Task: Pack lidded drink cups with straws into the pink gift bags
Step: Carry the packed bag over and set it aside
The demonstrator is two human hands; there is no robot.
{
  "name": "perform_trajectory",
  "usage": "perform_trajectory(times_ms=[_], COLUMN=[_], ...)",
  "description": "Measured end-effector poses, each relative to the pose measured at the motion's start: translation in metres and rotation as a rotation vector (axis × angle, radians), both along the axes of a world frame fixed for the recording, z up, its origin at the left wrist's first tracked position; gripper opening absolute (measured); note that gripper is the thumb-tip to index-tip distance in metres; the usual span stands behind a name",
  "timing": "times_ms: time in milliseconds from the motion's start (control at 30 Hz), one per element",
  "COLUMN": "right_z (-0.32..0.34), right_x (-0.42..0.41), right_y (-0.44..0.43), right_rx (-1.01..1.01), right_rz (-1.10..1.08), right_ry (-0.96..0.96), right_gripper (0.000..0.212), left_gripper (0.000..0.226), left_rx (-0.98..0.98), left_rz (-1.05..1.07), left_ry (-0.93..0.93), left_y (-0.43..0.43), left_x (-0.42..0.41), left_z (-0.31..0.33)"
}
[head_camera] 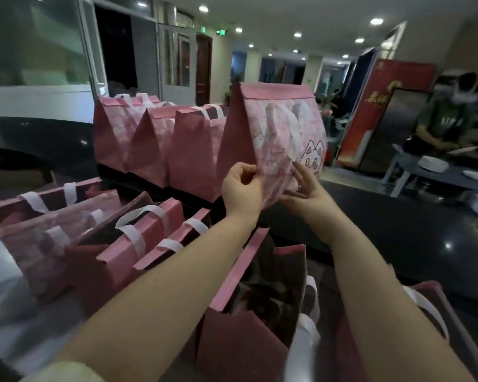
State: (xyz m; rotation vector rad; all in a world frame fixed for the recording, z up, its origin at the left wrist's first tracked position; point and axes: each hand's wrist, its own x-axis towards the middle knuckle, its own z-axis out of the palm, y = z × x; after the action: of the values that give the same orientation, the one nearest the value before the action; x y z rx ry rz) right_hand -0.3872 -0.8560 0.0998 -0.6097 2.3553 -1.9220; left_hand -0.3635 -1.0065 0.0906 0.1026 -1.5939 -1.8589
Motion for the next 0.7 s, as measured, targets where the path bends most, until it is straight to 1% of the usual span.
perform_trajectory(times_ms=[100,133,233,267,333,400,467,533,567,633,700], right_z=[-0.018,-0.026,-0.05,-0.056,-0.062,-0.062,-0.059,-0.057,-0.056,-0.055,-0.056], right_x=[-0.021,-0.028,-0.042,-0.045,-0.049,-0.048,-0.045,-0.042,-0.042,-0.04,-0.04], right_y=[-0.016,-0.021,-0.03,-0.03,-0.033,-0.038,-0.045,-0.051,-0.055,-0.061,-0.067], right_rx=[-0.142,-0.153,-0.07,-0.05,-0.077,-0.099,-0.068,-0.022,-0.003,0.046,0.145], right_rz=[0.034,0.015,-0.076,-0.089,-0.102,-0.126,-0.161,-0.199,-0.22,-0.289,-0.392], right_ry=[-0.078,-0.115,-0.186,-0.197,-0.211,-0.203,-0.188,-0.177,-0.174,-0.154,-0.114], right_gripper=[0.085,0.085,0.089,0.093,0.095,0.092,0.096,0.1,0.099,0.097,0.093], left_gripper=[0.025,0.024,0.022,0.022,0.026,0.027,0.026,0.031,0.037,0.047,0.052], left_rx=[-0.029,-0.039,-0.143,-0.174,-0.223,-0.255,-0.293,-0.301,-0.277,-0.258,-0.327], left_rz=[-0.092,-0.124,-0.218,-0.256,-0.302,-0.231,-0.054,0.069,0.069,0.0,-0.081], left_ry=[-0.036,-0.064,-0.17,-0.186,-0.176,-0.114,-0.059,-0.064,-0.107,-0.236,-0.339], left_y=[-0.003,-0.006,-0.019,-0.024,-0.037,-0.052,-0.069,-0.087,-0.095,-0.104,-0.108], left_x=[-0.019,-0.024,-0.037,-0.04,-0.043,-0.044,-0.046,-0.053,-0.058,-0.07,-0.083], left_z=[-0.014,-0.023,-0.049,-0.055,-0.059,-0.059,-0.057,-0.056,-0.055,-0.054,-0.055])
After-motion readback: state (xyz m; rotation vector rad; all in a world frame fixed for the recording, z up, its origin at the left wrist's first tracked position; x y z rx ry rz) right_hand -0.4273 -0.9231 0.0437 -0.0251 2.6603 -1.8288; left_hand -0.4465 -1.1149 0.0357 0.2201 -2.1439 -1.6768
